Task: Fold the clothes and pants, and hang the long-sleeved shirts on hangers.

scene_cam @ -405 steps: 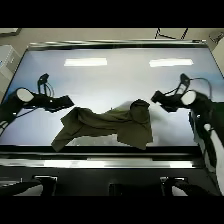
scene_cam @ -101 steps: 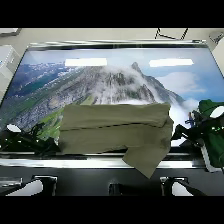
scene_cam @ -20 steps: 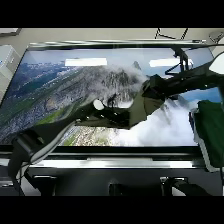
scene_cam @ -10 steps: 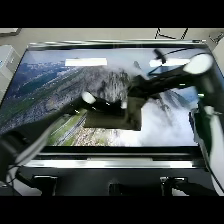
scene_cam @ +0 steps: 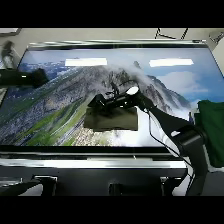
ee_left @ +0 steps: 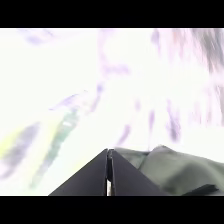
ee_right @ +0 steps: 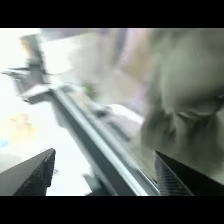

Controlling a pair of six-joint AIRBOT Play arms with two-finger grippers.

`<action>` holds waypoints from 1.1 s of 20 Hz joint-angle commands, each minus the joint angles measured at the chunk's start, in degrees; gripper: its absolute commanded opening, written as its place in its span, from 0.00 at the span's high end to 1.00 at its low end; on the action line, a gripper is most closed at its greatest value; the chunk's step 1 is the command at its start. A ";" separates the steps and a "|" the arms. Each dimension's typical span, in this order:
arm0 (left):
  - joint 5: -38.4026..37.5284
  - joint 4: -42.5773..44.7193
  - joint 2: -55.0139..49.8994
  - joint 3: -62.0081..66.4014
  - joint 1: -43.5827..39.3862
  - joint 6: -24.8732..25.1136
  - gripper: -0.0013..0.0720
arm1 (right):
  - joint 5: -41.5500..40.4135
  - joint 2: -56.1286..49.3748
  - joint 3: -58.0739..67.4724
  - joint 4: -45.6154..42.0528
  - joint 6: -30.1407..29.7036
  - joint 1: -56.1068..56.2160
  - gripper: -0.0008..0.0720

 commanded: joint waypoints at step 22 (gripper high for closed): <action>-5.84 1.88 6.93 -0.02 1.95 3.28 0.95 | 12.09 13.53 -11.58 -16.31 -7.58 -29.55 0.94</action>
